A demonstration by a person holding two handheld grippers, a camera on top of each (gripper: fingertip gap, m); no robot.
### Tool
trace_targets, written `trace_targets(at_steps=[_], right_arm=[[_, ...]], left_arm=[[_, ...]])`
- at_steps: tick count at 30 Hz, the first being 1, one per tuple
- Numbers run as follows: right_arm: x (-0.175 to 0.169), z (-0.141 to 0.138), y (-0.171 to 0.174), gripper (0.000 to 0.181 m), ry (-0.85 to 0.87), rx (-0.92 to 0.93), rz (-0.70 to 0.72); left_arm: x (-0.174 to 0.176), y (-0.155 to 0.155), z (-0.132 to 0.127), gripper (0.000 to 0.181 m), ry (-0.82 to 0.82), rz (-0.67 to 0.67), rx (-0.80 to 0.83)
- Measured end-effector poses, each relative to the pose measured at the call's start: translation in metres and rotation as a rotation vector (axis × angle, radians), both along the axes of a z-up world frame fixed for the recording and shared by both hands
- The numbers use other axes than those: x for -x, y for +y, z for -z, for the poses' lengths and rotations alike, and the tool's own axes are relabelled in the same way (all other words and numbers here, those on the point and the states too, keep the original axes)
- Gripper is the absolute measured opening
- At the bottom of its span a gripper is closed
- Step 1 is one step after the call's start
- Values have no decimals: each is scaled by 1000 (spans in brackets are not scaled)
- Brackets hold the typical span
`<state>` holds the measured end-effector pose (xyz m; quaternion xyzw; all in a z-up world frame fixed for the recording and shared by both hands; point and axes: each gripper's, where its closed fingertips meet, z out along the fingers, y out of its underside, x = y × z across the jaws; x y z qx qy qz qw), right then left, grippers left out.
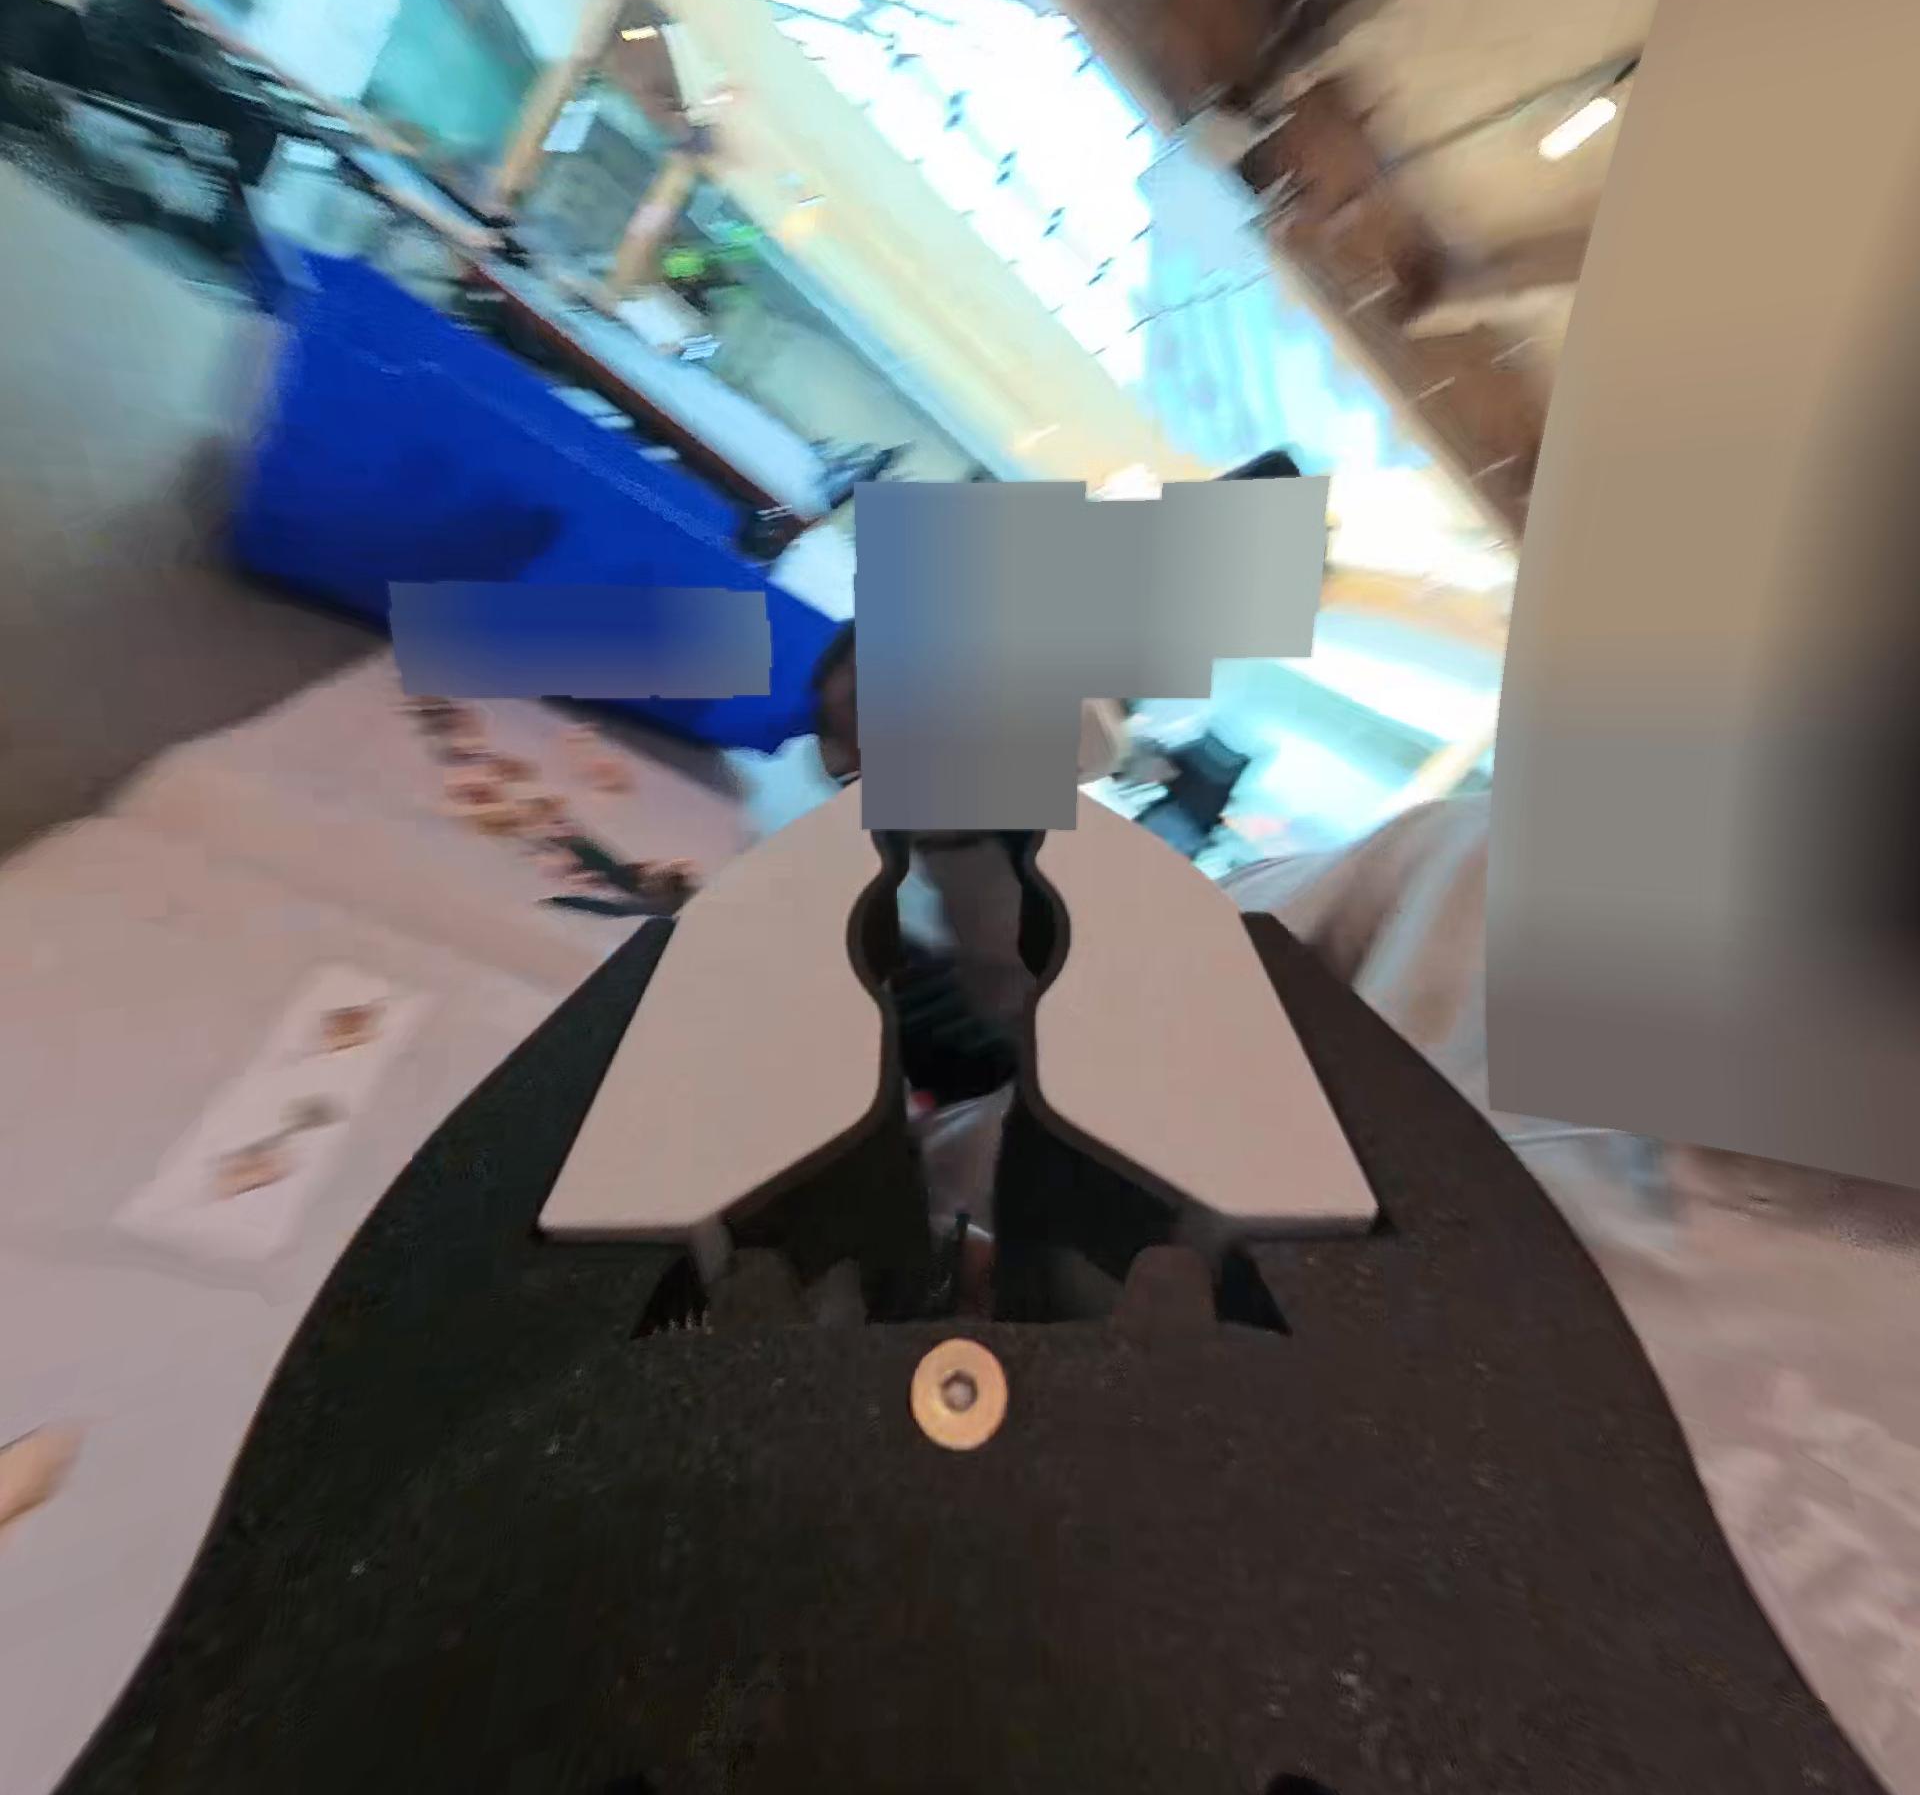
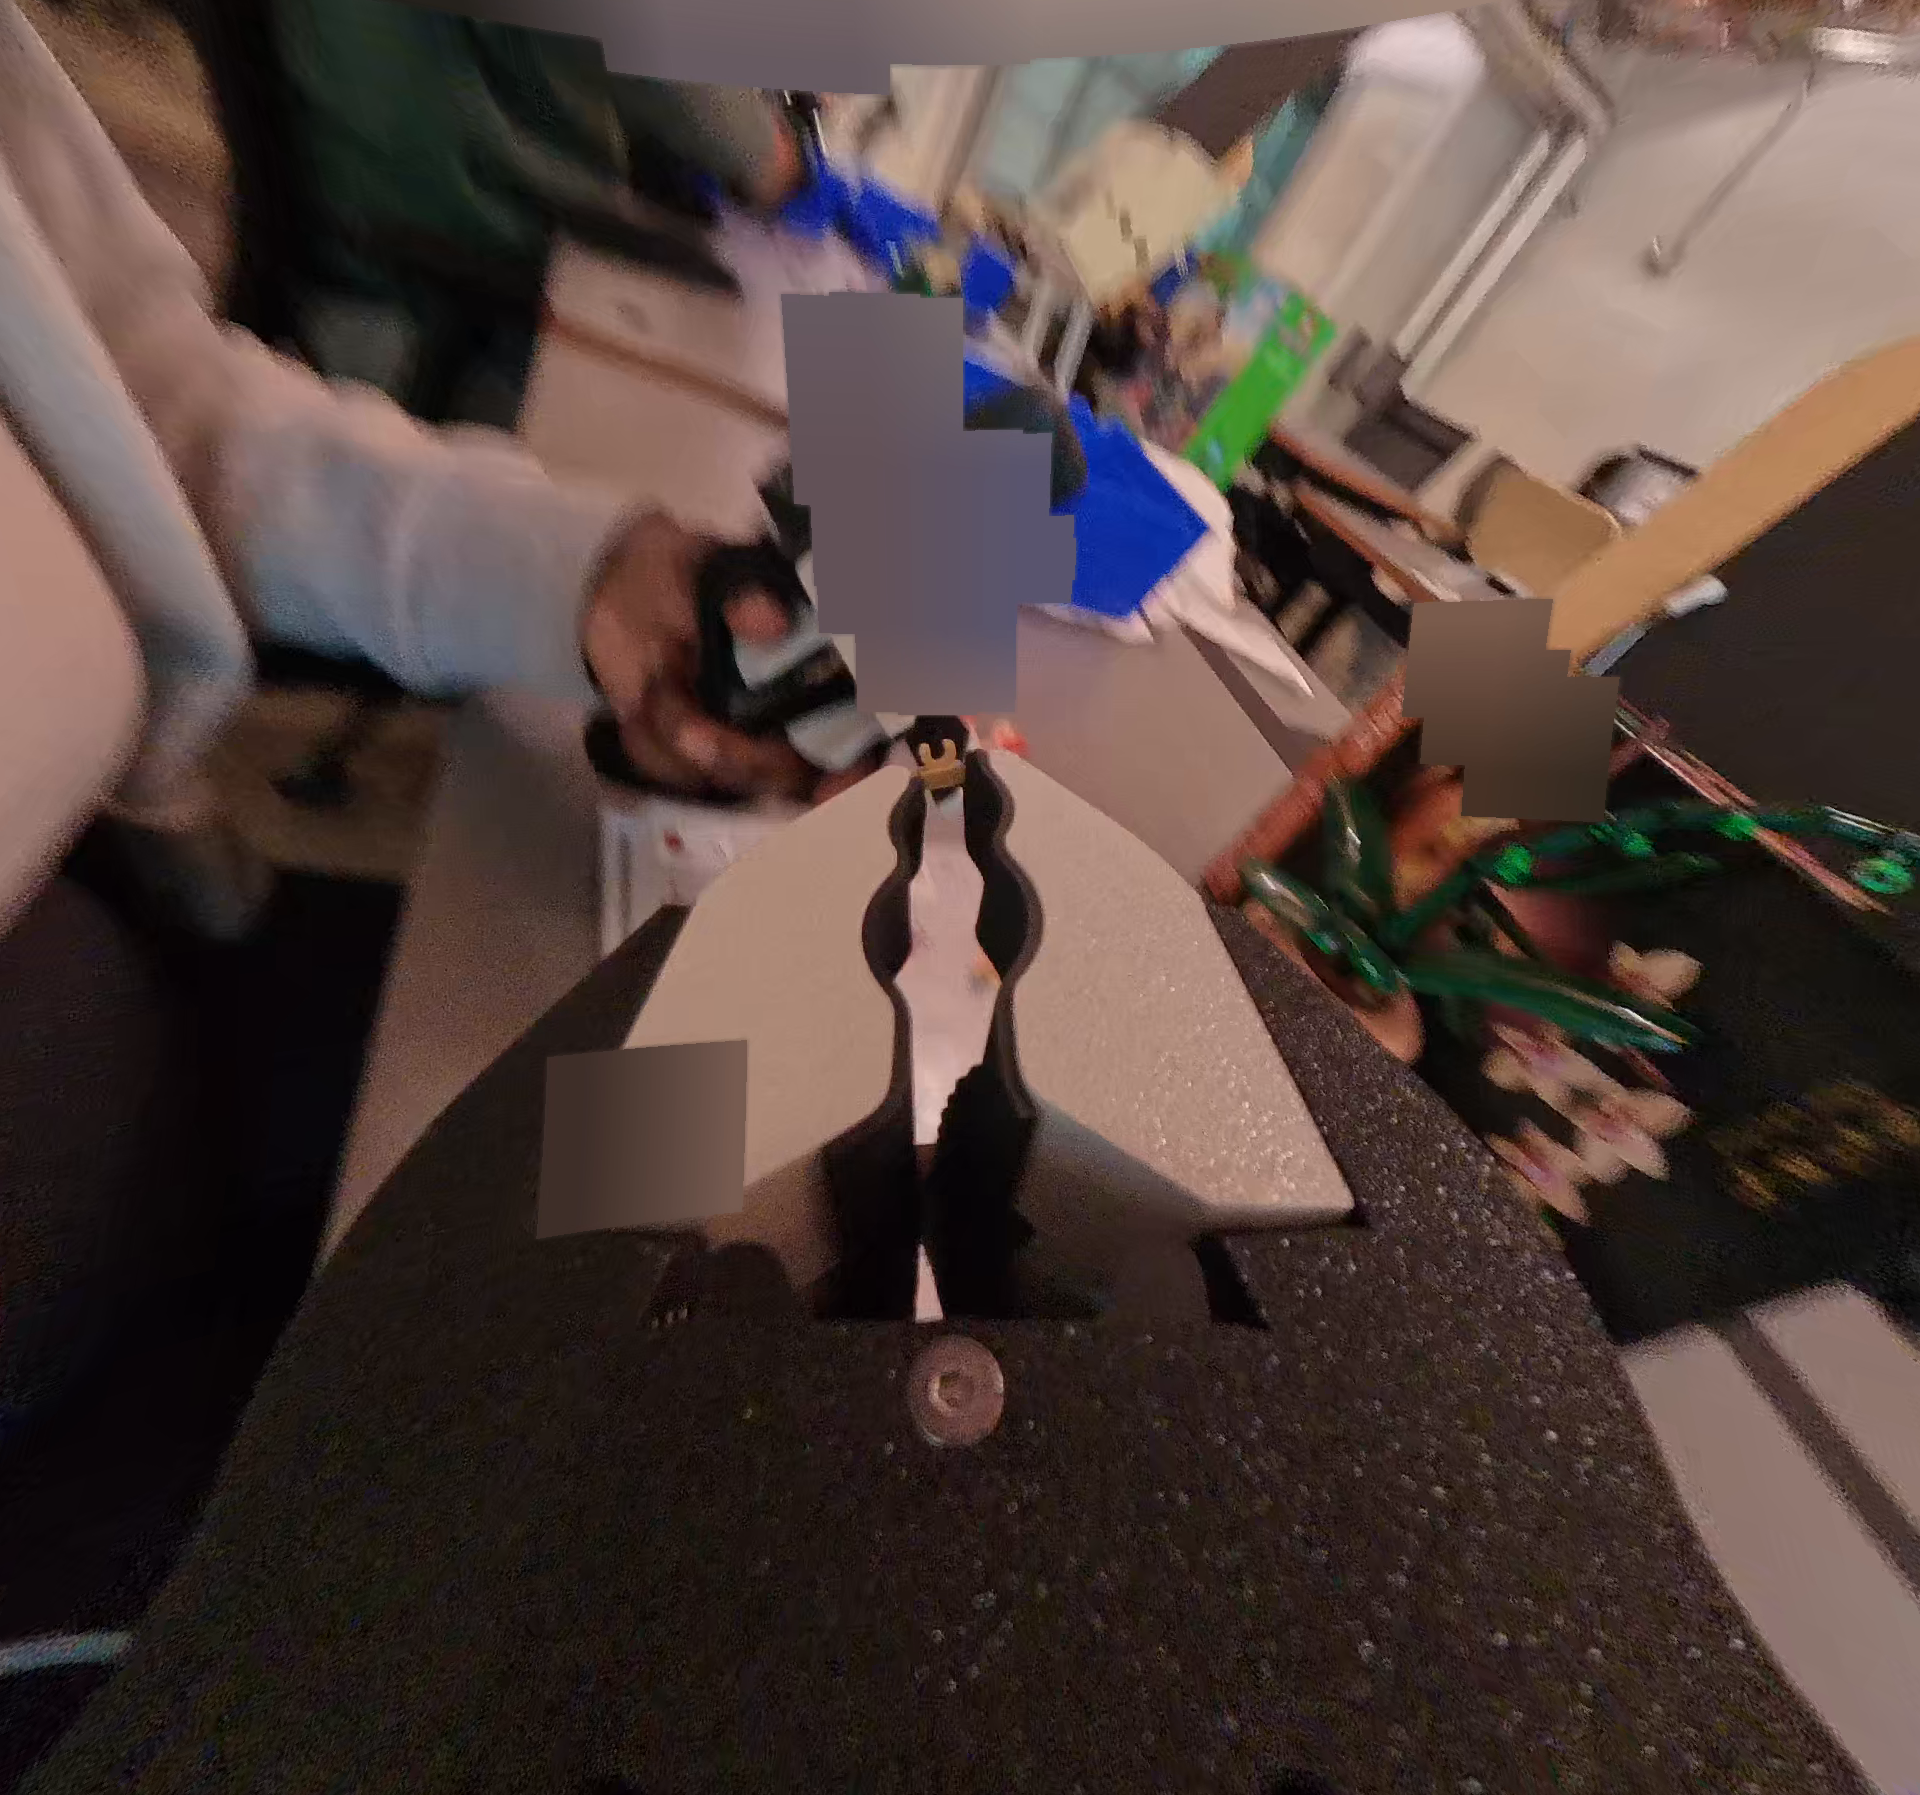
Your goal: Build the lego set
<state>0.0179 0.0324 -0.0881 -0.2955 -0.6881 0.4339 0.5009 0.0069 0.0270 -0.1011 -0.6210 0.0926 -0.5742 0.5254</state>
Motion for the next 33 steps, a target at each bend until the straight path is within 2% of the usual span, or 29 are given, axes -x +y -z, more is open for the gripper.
trace_targets(at_steps=[1,4,8,11,16,21,24,28,33], right_arm=[[0,7,6,8,-50,-82,61],[2,22,17,7,-163,-320,204],[6,26,16,7,-205,-491,274],[9,28,13,7,-210,-559,289],[10,27,12,7,-209,-591,301],[11,24,8,7,-185,-617,281],[11,18,3,8,-137,-550,232],[7,9,-3,15,-76,-332,111],[7,14,-6,13,-75,-320,60]], left_arm=[[3,4,5,17,117,-67,-2],[-2,7,7,18,261,-144,-1],[-15,9,11,15,291,-158,6],[-12,14,11,9,275,-195,7],[-10,14,15,8,302,-203,0],[-11,11,10,2,233,-167,-18],[-11,6,4,2,125,-109,-7],[-11,0,-3,2,-11,-17,29],[-16,-3,-4,2,-58,41,48]])
